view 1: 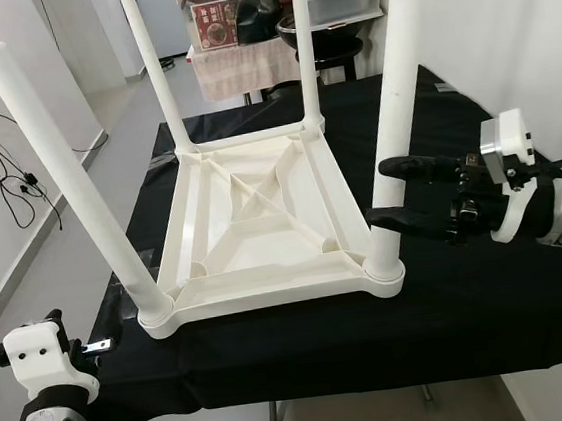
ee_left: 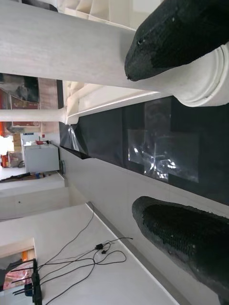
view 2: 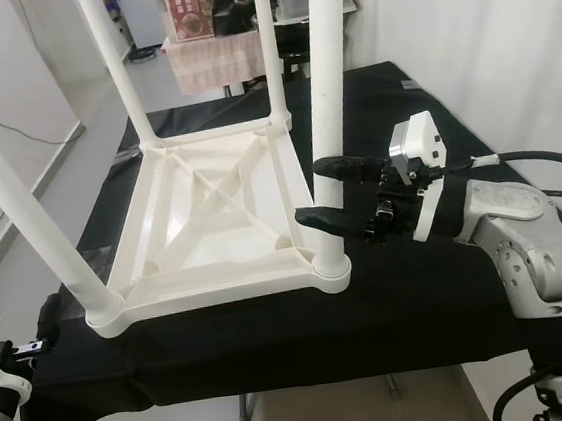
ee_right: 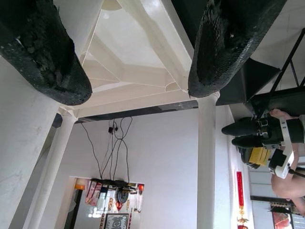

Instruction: Building children table

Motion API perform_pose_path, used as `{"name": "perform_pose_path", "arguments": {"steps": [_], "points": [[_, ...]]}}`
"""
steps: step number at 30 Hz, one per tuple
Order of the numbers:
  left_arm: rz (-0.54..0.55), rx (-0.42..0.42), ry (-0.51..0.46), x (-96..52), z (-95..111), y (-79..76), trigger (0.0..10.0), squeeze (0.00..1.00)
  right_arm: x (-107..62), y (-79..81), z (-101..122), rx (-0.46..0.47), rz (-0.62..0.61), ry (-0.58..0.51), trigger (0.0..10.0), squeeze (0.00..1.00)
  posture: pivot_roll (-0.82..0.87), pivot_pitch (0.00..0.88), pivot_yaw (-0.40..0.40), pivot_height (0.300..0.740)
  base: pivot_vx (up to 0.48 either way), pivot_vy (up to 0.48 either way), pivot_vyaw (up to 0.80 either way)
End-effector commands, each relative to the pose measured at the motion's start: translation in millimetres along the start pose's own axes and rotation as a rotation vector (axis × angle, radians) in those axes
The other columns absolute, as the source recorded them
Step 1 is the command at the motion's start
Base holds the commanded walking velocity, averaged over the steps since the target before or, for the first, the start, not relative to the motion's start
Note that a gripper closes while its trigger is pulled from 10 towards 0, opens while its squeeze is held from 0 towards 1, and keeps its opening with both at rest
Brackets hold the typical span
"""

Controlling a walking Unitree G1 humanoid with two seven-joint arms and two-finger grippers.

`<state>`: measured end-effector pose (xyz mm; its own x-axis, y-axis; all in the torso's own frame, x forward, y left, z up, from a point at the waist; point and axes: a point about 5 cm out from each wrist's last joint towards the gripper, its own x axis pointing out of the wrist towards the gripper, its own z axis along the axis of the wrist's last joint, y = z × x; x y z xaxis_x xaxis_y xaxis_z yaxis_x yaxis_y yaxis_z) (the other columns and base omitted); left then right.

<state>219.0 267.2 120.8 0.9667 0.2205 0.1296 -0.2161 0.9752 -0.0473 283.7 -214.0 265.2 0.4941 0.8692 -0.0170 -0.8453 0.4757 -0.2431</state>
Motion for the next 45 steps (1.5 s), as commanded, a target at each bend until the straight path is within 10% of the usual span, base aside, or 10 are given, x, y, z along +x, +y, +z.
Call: {"name": "perform_pose_path", "arguments": {"steps": [1, 10, 19, 25, 31, 45], "points": [[-0.01, 0.005, -0.009, 1.9, 1, 2.6, 10.0, 1.0, -3.8, -1.8, -2, 0.008, -0.012, 0.019, 10.0, 0.0, -0.1, 0.0, 0.075, 0.74, 0.0, 0.0, 0.0], [-0.047, -0.012, -0.005, 1.8, 0, -2.7, 10.0, 1.0, -33.3, 7.9, -10, 0.045, 0.115, 0.159, 10.0, 0.0, -0.1, 0.0, 0.076, 0.74, 0.0, 0.0, 0.0], [-0.058, -0.025, 0.017, 0.3, -7, -4.5, 10.0, 1.0, -54.9, -21.6, -11, -0.01, -0.097, 0.292, 10.0, 0.0, -0.11, 0.0, 0.073, 0.74, 0.0, 0.0, 0.0], [-0.067, -0.023, 0.038, 4.1, -15, -6.0, 10.0, 1.0, -42.4, -39.0, 15, -0.074, -0.2, 0.096, 10.0, 0.0, -0.11, 0.0, 0.07, 0.74, 0.0, 0.0, 0.0], [-0.072, -0.023, 0.039, 21.5, -20, -8.0, 10.0, 1.0, -17.6, -33.2, 49, -0.109, -0.036, -0.116, 10.0, 0.0, -0.12, 0.003, 0.055, 0.74, 0.0, 0.0, 0.0], [-0.062, -0.016, 0.008, 47.8, -15, -7.4, 10.0, 1.0, 21.8, -41.7, 56, -0.13, -0.021, -0.1, 10.0, 0.0, -0.13, 0.018, 0.047, 0.74, 0.0, 0.0, 0.0]]}}
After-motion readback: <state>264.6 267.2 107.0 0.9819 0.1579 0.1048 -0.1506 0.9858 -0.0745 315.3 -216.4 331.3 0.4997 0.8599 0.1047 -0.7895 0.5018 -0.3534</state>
